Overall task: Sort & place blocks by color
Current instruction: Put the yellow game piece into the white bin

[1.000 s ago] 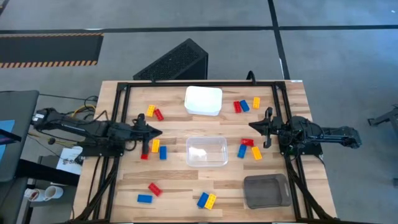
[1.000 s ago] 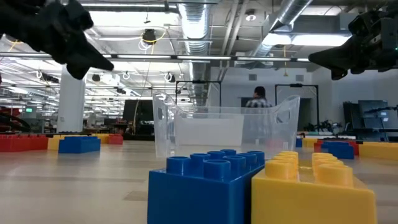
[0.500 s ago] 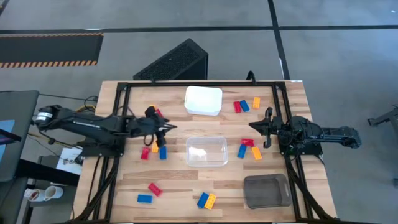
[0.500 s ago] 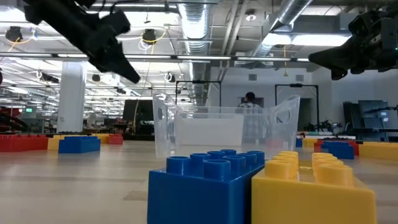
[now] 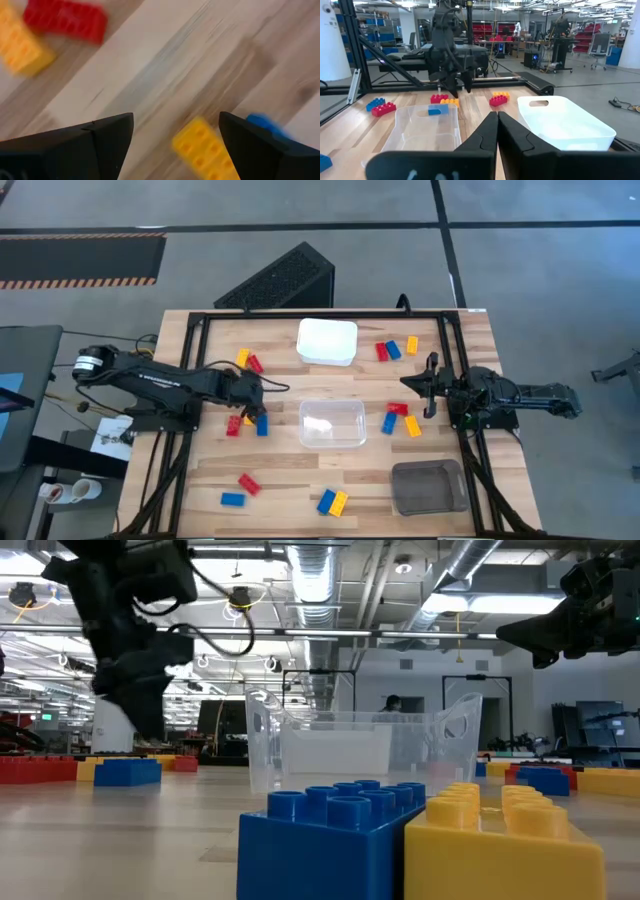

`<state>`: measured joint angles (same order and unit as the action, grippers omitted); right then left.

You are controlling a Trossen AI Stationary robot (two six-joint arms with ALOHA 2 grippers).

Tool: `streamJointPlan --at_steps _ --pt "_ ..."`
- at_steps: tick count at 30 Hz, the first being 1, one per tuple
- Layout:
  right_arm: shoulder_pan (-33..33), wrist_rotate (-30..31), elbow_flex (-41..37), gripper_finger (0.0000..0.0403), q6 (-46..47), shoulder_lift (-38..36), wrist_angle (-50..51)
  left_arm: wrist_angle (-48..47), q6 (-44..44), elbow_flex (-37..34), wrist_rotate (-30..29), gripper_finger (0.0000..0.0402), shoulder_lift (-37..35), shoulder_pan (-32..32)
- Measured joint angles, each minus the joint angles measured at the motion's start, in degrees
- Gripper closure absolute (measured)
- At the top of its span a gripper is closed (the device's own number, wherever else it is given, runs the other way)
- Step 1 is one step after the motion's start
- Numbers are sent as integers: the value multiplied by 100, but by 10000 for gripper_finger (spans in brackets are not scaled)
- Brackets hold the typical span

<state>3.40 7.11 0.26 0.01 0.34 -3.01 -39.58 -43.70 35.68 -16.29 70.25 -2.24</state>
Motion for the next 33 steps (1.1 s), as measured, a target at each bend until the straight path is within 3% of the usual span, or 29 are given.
streamJointPlan --at_steps 4,15,26,33 --pt "1 1 0 370 0 0 -1 -405 -480 -2 -108 121 -5 -72" --pt "0 0 1 370 0 0 0 -264 -1487 -7 -462 121 -5 -195" --pt "1 1 0 370 0 -1 0 -19 -2985 -11 -228 121 118 -610" --pt "0 1 1 370 -2 7 10 214 -3107 -11 -218 121 490 -762"
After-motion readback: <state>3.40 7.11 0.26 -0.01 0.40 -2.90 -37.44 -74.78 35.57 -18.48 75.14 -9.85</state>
